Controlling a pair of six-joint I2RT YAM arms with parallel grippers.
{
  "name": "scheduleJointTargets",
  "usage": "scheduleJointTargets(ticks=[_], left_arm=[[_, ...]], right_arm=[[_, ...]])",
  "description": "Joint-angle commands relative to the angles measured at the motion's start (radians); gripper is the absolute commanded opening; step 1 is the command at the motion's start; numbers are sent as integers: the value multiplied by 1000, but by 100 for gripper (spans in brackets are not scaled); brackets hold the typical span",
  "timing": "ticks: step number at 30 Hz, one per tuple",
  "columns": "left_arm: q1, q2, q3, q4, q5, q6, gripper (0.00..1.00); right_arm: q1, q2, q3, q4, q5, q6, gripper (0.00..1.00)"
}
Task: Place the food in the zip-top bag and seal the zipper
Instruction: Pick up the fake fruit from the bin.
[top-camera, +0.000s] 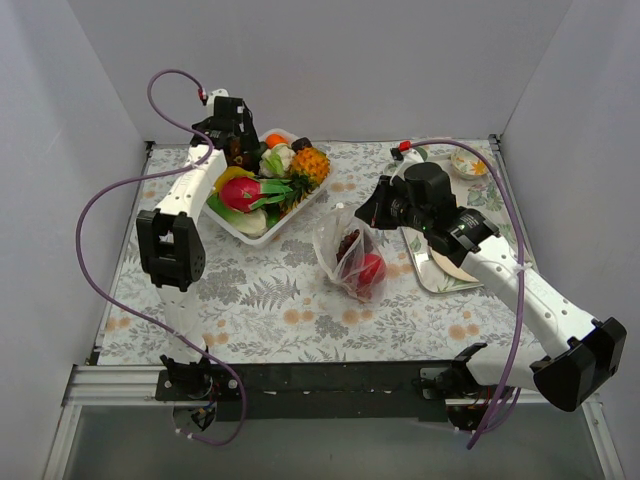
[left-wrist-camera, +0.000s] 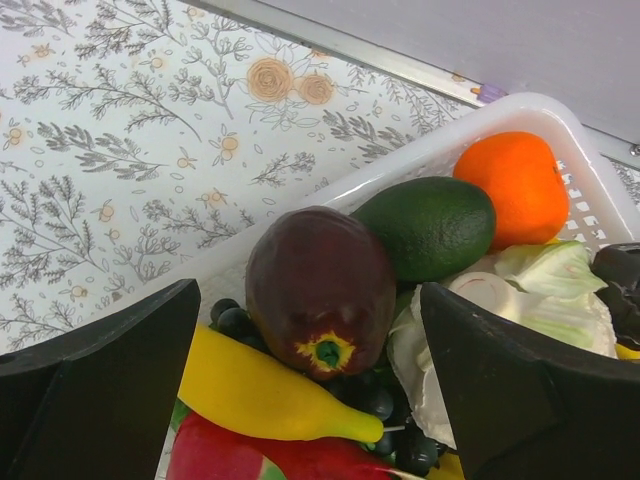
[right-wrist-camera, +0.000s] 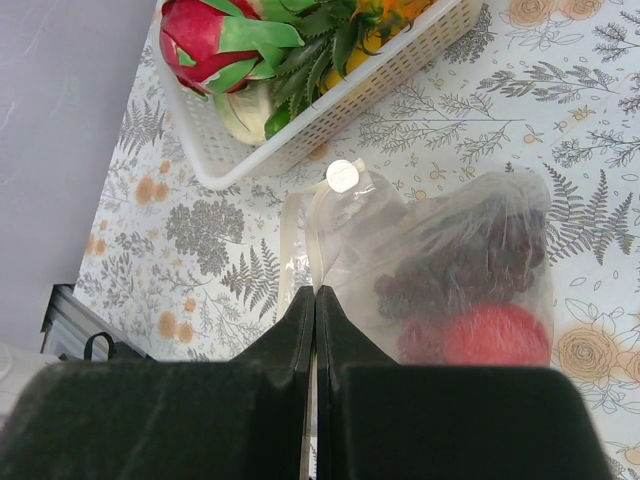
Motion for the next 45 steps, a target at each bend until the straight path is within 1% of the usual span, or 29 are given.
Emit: scheduleJointTargets(ticks=[1,4,7,9,12,16,24,29,33,39,45], left_arm=[[0,-35,30,39,31,24,93],[0,-5,86,1,25,31,93],[0,-18,71,2,49,25,93],[-3,-40,35,18,109,22,93],[-17,-63,31,28,192,14,90],[-44,-66,37,21,235,16,88],[-99,-42,49,24,232,20,91],[-135,11,101,-2,169,19,94],[-142,58,152,-18,132,10,97],[-145,123,176,-19,118,7,98],[-155,129,153,-15,95,2,96]], right_arm=[[-4,-3,9,69,-15,-5,1],[-4,-5,9,66,-13,-6,1],[-4,-9,4,67,-9,-5,1],[-5,-8,4,69,-9,-5,1],[-4,-3,1,73,-12,-2,1],[-4,3,-2,82,-26,3,1],[-4,-5,-8,82,-24,4,1],[-4,-6,-8,82,-23,3,1],[-4,-16,-14,78,-21,0,1],[-4,-28,-19,73,-18,-3,1],[-4,-28,-23,72,-23,-6,1]])
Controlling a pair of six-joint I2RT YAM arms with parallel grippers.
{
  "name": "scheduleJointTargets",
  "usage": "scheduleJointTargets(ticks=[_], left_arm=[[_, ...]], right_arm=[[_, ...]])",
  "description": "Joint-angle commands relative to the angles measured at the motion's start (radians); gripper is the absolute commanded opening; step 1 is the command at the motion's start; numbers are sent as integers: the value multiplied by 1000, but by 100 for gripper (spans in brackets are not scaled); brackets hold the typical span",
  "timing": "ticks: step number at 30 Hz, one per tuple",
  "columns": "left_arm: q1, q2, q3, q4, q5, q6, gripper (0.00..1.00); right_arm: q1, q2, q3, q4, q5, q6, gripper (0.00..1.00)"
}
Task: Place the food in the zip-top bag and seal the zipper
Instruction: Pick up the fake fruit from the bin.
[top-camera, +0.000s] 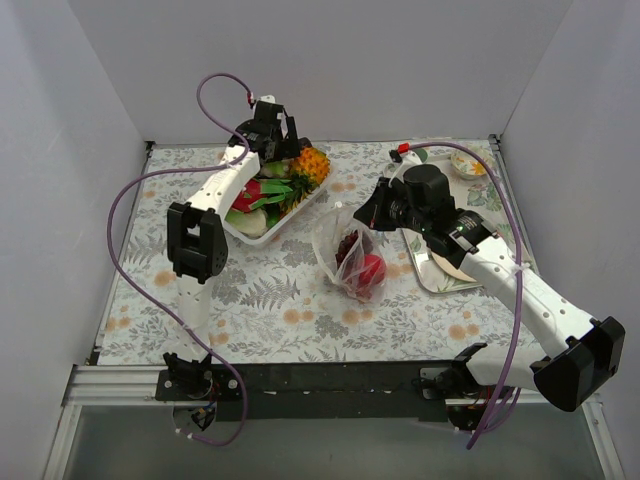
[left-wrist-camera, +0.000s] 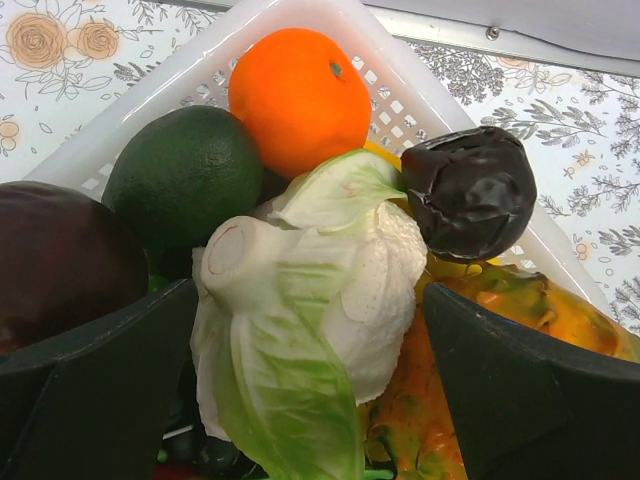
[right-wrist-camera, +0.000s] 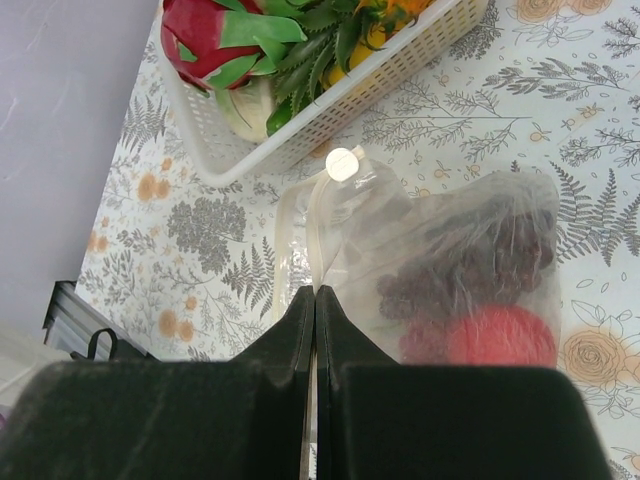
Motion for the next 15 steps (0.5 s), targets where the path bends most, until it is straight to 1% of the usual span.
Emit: scheduleJointTargets(ticks=[1,3,7,8,10,11,14,15], left_arm=[[-8,-23,7,1,-47,-4,95],[-10,-21,-4,5,-50,-3,94],[-11,-21,-18,12,-52,-3,88],[-13,-21,-21,17,-50,-1,82],[-14,-21,-25,20,-47,-1,76],[-13,-20,-24,24,-43,-3,70],[-14,-32,-27,35,-43,-4,61],[-14,-37,-25,40,-43,-4,56]], right_arm=[[-4,-26,1,45,-11,-7,1],[-5,-28,1,46,-14,-9,1],[-4,-26,3,48,-17,-9,1],[-4,-25,6,48,-19,-9,1],[-4,-23,6,45,-20,-10,1],[-4,-25,6,46,-20,-10,1],[-4,-25,10,45,-19,-12,1],[-5,-25,9,43,-17,-12,1]])
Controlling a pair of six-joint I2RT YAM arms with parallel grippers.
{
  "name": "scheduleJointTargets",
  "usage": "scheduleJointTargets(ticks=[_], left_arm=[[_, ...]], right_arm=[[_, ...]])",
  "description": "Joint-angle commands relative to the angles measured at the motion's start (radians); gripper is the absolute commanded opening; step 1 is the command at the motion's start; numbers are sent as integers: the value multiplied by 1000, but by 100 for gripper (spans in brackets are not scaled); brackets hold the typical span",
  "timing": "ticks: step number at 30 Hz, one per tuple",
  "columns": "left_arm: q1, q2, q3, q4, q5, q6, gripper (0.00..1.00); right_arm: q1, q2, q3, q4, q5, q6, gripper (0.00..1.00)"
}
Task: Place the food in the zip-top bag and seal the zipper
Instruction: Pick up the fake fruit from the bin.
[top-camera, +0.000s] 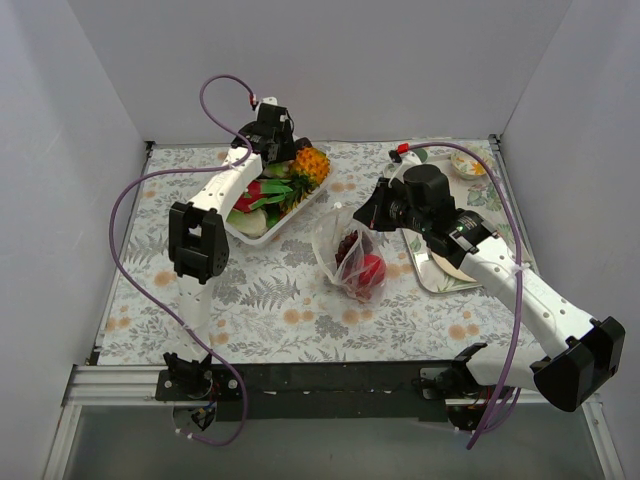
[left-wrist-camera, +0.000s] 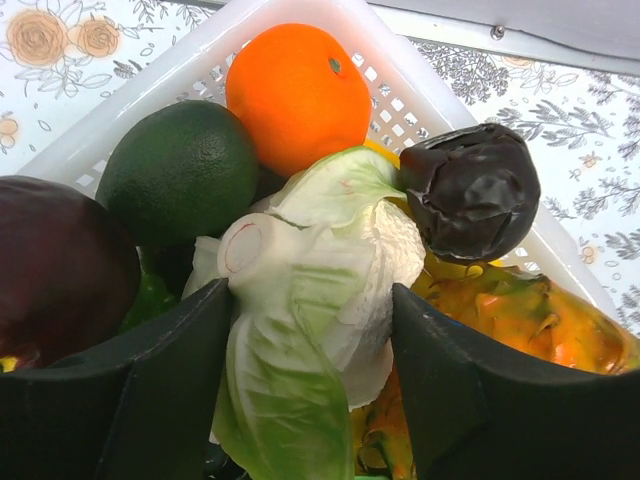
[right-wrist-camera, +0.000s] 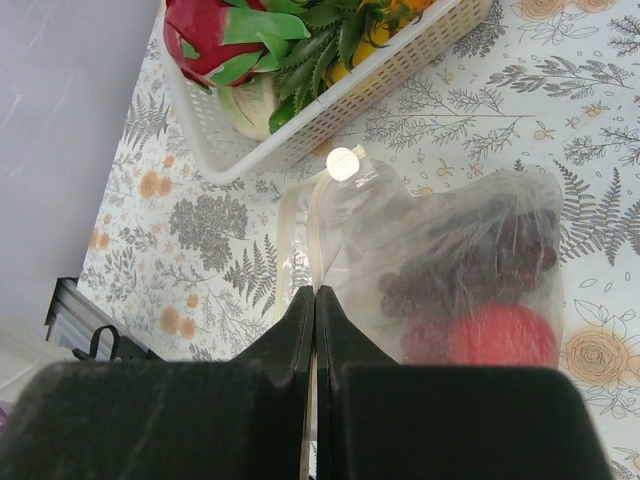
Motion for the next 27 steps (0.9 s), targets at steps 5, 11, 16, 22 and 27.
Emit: scheduleJointTargets(ticks=[5,11,16,22,27], left_arm=[[-3,-76,1,36,-24,10,43],[-5,-115,-2,58,-37,18,37],[-3,-135,-2,62,-44,20,35],[-3,-167,-28,88,-55,14,35],[-3,-194,-54,117,-61,7,35]], right_arm=[[-4,-23,14,43,-8,-11,1],[-4,-19,15,46,-10,-11,1],[-4,-22,8,54,-7,-10,1],[-4,-24,0,58,-2,-13,1],[-5,-21,-8,68,-10,-14,1]])
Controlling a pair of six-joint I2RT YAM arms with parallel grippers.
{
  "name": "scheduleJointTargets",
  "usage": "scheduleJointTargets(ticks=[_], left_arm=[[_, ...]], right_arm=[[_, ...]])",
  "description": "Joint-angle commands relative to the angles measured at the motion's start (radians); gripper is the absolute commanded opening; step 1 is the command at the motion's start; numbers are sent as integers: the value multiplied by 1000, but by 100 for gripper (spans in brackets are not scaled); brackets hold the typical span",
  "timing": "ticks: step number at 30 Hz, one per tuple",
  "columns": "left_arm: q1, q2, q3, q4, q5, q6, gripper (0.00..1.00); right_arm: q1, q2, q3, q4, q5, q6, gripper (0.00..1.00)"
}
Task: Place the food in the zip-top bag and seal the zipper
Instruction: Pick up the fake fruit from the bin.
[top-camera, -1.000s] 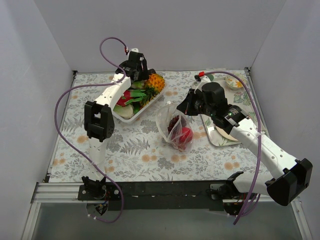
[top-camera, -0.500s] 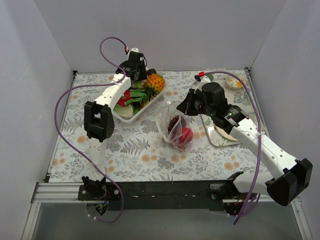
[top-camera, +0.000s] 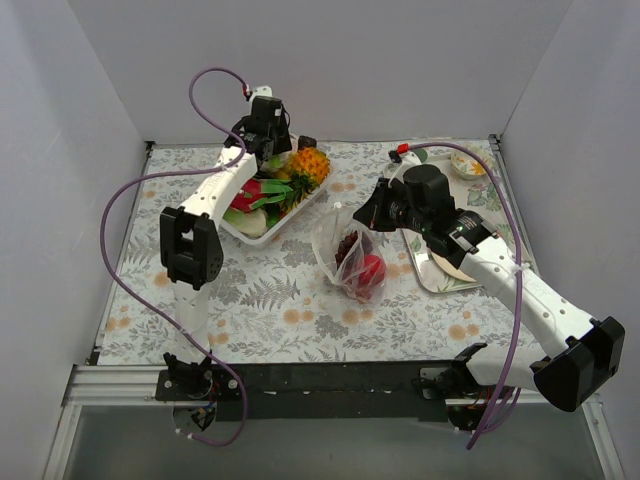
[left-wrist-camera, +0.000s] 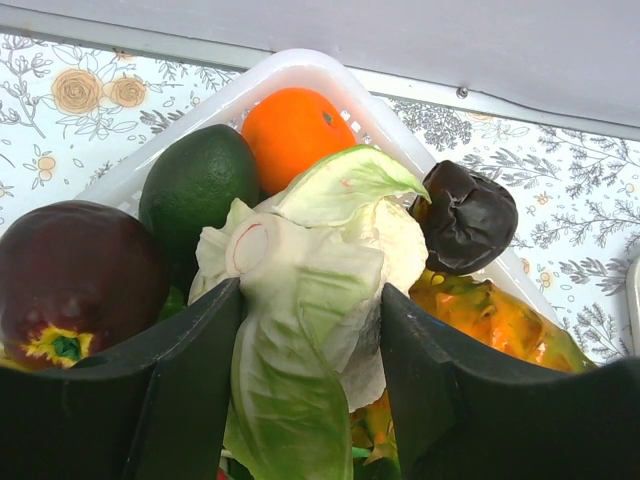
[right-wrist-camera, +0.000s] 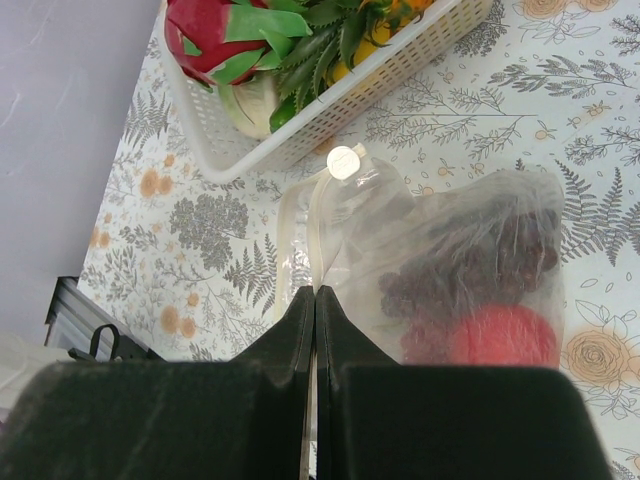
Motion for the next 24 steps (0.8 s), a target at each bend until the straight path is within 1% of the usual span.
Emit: scheduleJointTargets(ticks=[1,24], left_arm=[[-2,-121,-23,59,-35,-4,35],[-2,-219,-55,110,-32,-21,36]], right_arm=[[-5,-21,-6,70,-9,-14,1],[-4,-12,-22,85,-35,-16,1]])
